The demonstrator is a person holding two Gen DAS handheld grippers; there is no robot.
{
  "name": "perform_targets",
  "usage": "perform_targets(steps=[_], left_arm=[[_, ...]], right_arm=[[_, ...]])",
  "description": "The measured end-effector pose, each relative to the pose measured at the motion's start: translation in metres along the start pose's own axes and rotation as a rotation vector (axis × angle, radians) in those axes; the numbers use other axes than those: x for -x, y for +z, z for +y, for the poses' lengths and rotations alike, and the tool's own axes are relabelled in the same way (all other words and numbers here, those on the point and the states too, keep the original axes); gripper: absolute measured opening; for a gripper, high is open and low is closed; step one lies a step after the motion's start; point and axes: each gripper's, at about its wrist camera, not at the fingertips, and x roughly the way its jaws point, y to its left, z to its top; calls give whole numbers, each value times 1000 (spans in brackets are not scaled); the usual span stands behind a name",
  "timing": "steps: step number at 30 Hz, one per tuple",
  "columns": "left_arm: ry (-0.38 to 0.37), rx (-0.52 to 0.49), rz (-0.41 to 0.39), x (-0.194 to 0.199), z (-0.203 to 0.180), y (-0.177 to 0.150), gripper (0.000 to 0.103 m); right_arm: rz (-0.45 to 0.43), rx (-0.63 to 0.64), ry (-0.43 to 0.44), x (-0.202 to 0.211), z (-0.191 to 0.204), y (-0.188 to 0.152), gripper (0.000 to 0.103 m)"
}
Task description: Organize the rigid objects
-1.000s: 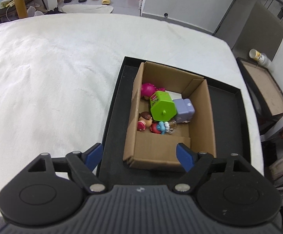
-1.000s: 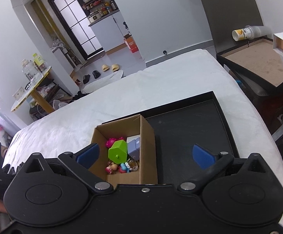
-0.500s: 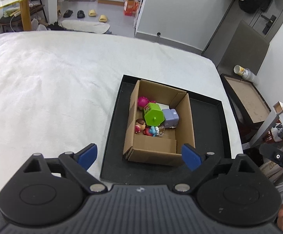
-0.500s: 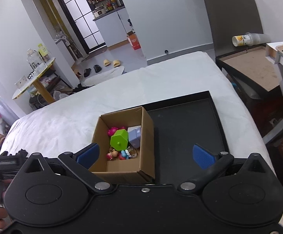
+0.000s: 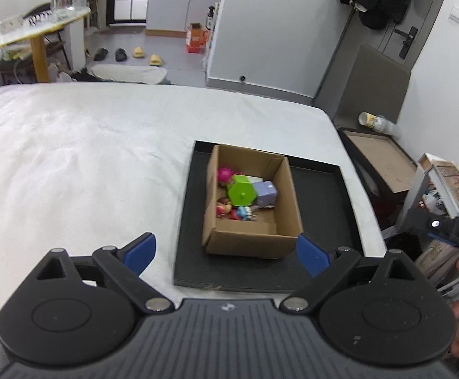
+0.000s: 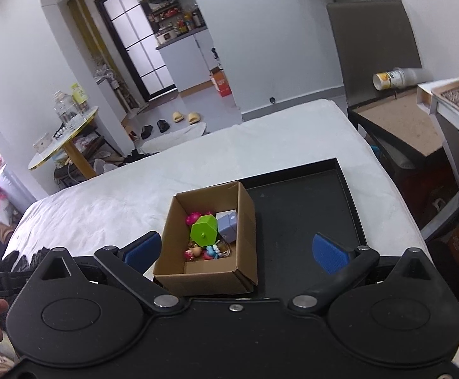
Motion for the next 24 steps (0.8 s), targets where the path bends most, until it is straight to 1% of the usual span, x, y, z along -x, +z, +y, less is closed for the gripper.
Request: perform_targets(steps=[2,4,8,14,18,24], left_arm=[[13,6,5,3,3,-4,95],[0,17,13,6,6,-8,95],[15,4,-8,17,7,-16,95],[-25,0,0,27,8,-33,95],[-30,-5,10,30,8,-40,95],[-24,-10,-9,39,7,-45,95]], right_arm=[[4,24,2,4,3,-1,103],[9,46,-3,7,7,-2,103],[22,64,-11,15,11,-4,103],[53,80,-11,23,12,-6,103],[63,99,-15,31,17,-10,103],[98,100,0,41,22,-17,103]])
